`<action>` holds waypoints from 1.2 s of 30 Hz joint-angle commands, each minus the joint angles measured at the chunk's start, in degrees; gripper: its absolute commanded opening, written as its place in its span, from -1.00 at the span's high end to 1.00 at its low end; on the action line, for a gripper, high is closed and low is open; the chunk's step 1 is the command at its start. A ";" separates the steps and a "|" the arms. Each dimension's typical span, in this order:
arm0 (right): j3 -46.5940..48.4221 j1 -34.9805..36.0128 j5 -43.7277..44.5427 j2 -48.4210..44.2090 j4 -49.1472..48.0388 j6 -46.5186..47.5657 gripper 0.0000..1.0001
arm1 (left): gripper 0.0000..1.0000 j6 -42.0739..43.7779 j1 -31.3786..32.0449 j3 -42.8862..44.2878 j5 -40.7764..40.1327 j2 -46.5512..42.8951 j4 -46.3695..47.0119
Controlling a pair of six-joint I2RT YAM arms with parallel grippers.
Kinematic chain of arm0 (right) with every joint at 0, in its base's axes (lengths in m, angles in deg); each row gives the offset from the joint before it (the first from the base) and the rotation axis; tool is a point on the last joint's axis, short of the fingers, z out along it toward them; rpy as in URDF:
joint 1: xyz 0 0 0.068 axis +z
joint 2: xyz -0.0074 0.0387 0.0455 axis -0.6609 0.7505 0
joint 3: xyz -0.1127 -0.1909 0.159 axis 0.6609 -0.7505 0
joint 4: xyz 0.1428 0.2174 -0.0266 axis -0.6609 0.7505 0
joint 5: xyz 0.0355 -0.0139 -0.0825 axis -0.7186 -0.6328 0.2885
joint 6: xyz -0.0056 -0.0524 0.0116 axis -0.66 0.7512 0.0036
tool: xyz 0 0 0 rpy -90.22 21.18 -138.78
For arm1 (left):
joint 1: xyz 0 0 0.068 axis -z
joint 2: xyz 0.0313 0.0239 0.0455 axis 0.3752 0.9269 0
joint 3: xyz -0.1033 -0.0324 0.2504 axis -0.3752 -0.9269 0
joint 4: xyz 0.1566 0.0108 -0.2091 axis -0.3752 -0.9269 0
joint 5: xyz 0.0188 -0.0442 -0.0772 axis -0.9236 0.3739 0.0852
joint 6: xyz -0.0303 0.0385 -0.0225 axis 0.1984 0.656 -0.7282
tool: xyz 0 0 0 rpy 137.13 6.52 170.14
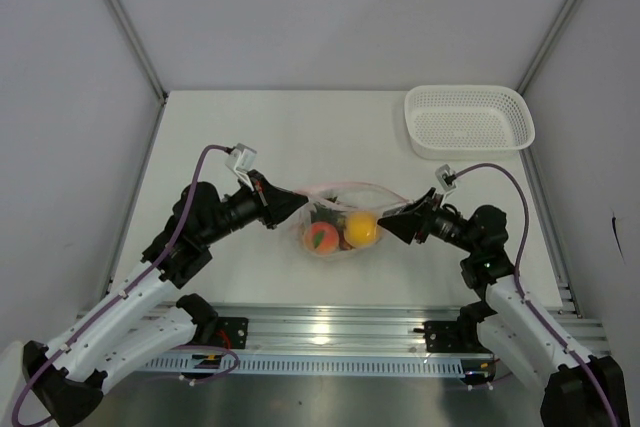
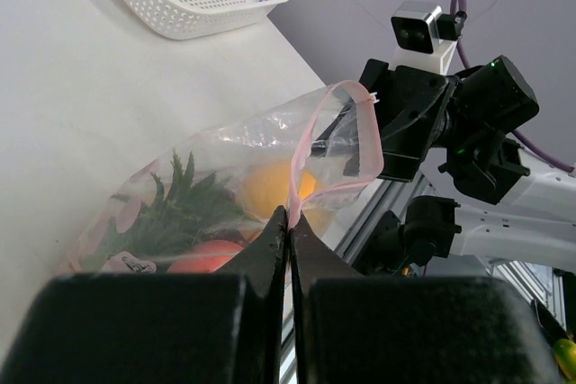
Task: Place the food in the zip-top bag and seal the zipper
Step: Adjust the zipper food storage bag at the center of the board, then zip the zipper food storage bag at the center of the board.
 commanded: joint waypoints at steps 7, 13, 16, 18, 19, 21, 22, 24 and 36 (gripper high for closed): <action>0.73 2.03 4.40 4.28 -11.04 -0.95 0.61 | 0.99 -1.20 -0.80 1.33 1.20 -0.07 2.61; 5.13 1.24 3.70 7.88 -9.28 0.46 1.00 | 0.99 0.29 -1.24 0.36 -0.37 -1.13 -1.06; 6.80 0.62 3.00 8.94 -7.62 0.37 1.00 | 0.23 3.19 -1.42 2.29 -3.80 -2.09 -7.73; 8.12 0.36 2.82 8.68 -5.43 0.63 1.00 | -0.06 6.96 -1.33 3.08 -7.32 -4.45 -9.34; 8.65 0.36 2.99 8.41 -4.37 0.81 1.00 | -0.28 10.19 -1.33 3.43 -8.20 -5.51 -10.21; 10.93 0.36 3.96 7.54 0.61 1.42 1.00 | -0.42 13.99 -1.33 4.92 -9.17 -7.97 -10.49; 11.81 0.45 4.05 7.27 2.04 1.60 1.00 | -0.50 18.09 -1.42 6.06 -9.00 -8.42 -10.40; 14.79 0.71 4.57 7.00 7.75 2.21 1.00 | -0.57 21.11 -1.33 8.34 -6.81 -8.69 -10.57; 26.84 5.45 1.76 12.10 27.10 2.47 1.00 | -0.99 36.93 6.58 29.51 12.08 11.33 -14.51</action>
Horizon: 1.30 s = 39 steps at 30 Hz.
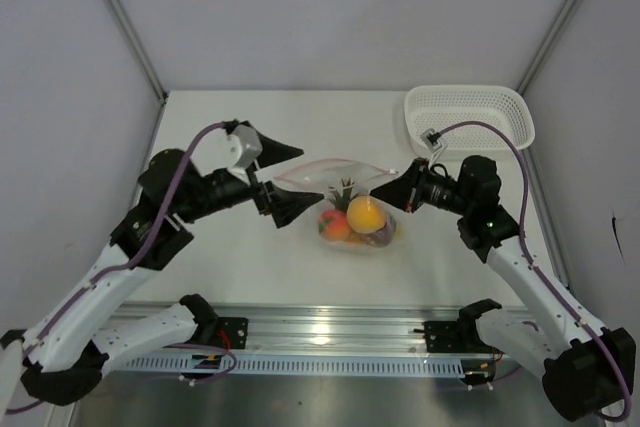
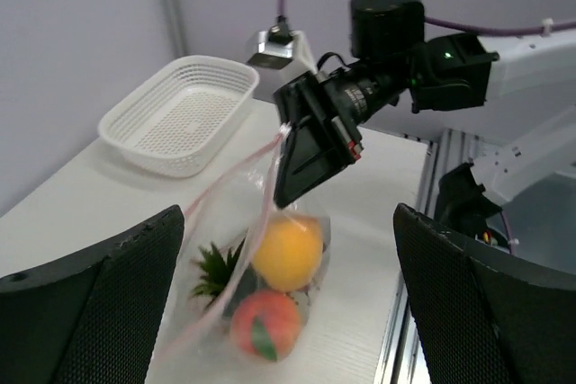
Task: Place the food in the zip-top bag and seal the zipper
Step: Zip the zipper food storage bag at the center of the board.
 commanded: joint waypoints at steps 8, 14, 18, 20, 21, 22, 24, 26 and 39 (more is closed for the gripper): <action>4.65 5.61 -2.46 2.47 5.47 2.99 1.00 | -0.99 13.95 5.50 14.19 12.25 19.58 -4.26; 6.93 5.52 -2.90 1.86 8.81 4.49 1.00 | -0.99 20.37 7.17 13.24 12.96 21.88 -5.66; 7.02 5.34 -3.69 1.50 9.17 4.66 1.00 | -0.99 25.55 9.01 11.47 9.98 20.91 -4.96; 6.93 5.43 -3.95 1.42 8.90 4.31 1.00 | -0.99 28.10 10.50 11.38 6.74 21.61 -5.48; 6.93 5.43 -4.04 1.50 8.73 4.31 1.00 | -0.99 28.63 10.77 11.56 5.77 22.13 -6.01; 7.02 5.34 -4.13 1.33 8.64 4.14 1.00 | -0.99 28.99 11.04 11.82 4.97 23.53 -6.27; 7.19 5.34 -4.21 1.15 8.55 4.14 1.00 | -0.99 29.34 11.04 11.91 4.70 24.77 -6.89; 7.46 5.43 -4.04 0.89 9.08 4.49 1.00 | -0.99 29.69 11.13 12.35 5.05 26.26 -7.68; 9.04 4.99 -4.13 0.89 10.22 5.19 1.00 | -0.64 26.97 11.74 4.88 -4.08 25.49 -4.53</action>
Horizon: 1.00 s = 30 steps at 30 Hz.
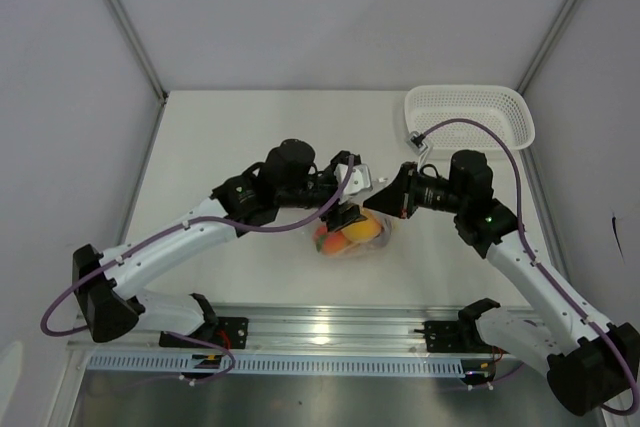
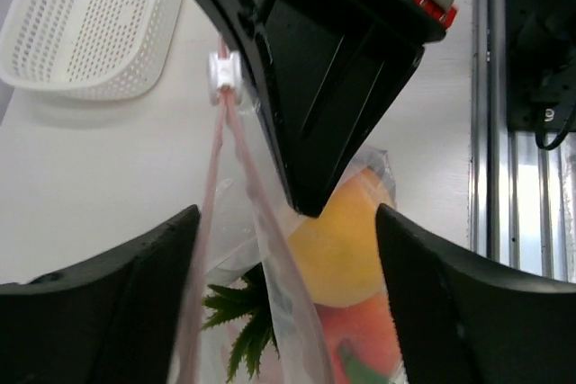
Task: Place the food in the zip-top bag and seal the zipper
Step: Zip the zipper food storage bag at the center of the board.
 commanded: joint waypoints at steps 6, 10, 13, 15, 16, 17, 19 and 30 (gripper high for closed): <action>4.34 -0.41 -2.04 -1.12 0.30 3.05 1.00 | 0.26 -2.11 0.20 -2.89 -6.66 -4.89 2.37; 5.75 -0.50 -2.82 -0.51 5.40 7.62 0.82 | 0.56 -3.51 -0.76 -2.53 -3.68 -5.50 1.14; 5.49 -0.85 -3.17 -0.51 6.54 10.61 0.22 | 0.66 -4.92 -2.34 -0.43 1.76 -5.07 -2.55; 5.67 -0.93 -4.14 0.02 7.07 13.07 0.05 | 0.72 -5.97 -3.39 2.38 7.98 -4.02 -5.09; 5.49 -1.02 -5.97 0.46 6.72 13.69 0.01 | 0.75 -6.59 -4.53 3.43 10.19 -3.75 -7.02; 5.23 -1.11 -7.21 0.72 5.85 14.13 -0.07 | 0.76 -6.77 -5.15 3.88 12.39 -3.57 -7.47; 4.53 -1.02 -10.71 0.99 2.69 14.31 -0.10 | 0.77 -7.90 -6.56 3.71 16.97 -3.66 -7.48; 0.48 -0.32 -16.36 4.68 -13.84 9.65 0.45 | 0.99 -11.78 -9.81 5.11 24.89 -0.67 -8.09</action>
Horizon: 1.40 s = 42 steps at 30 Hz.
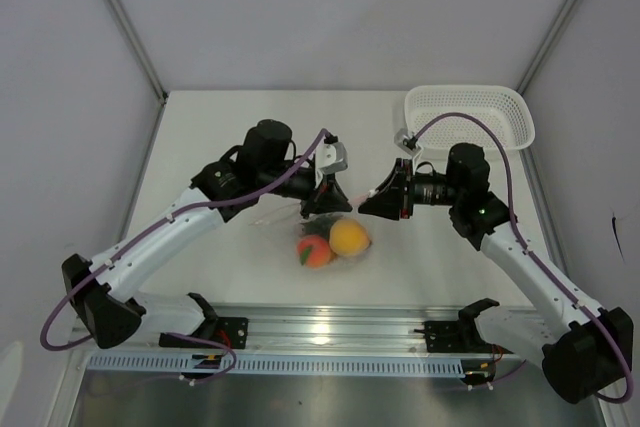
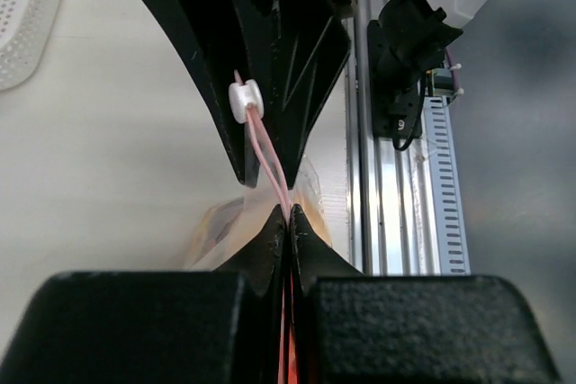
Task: Place the food in the zip-top bag and seal the zipper
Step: Zip the zipper food storage bag at the center of the board.
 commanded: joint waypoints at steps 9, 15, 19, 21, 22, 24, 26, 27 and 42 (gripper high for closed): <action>-7.27 1.26 -0.34 0.42 -19.51 -8.29 0.78 | 0.99 -4.42 -2.26 2.07 6.08 1.63 2.30; -8.76 1.43 0.38 -0.73 -18.80 -8.37 0.55 | 0.99 -6.97 -3.93 1.37 5.03 1.36 3.79; -9.91 1.43 1.60 -1.43 -20.47 -9.60 1.00 | 0.99 -7.68 -4.19 0.84 5.29 0.66 4.14; -9.64 1.17 2.22 -1.26 -20.91 -9.95 1.00 | 0.99 -7.59 -4.28 0.14 5.64 0.22 4.67; -9.47 1.17 2.57 -1.17 -21.17 -10.22 1.00 | 0.99 -7.59 -4.28 -0.04 5.73 0.13 4.76; -8.94 1.08 3.10 -0.56 -22.49 -11.36 1.00 | 0.63 -7.33 -4.46 -0.04 5.82 -0.13 4.50; -8.50 1.17 3.19 -0.20 -22.93 -12.42 1.00 | 0.06 -7.32 -4.37 -0.13 4.42 -1.01 4.76; -8.24 1.26 3.54 -0.11 -22.85 -12.68 1.00 | -0.11 -7.41 -4.37 -0.30 4.15 -1.45 5.54; -7.09 4.95 7.49 -4.06 -16.87 -12.33 1.00 | -0.73 -9.00 -0.95 8.13 -1.38 2.50 7.48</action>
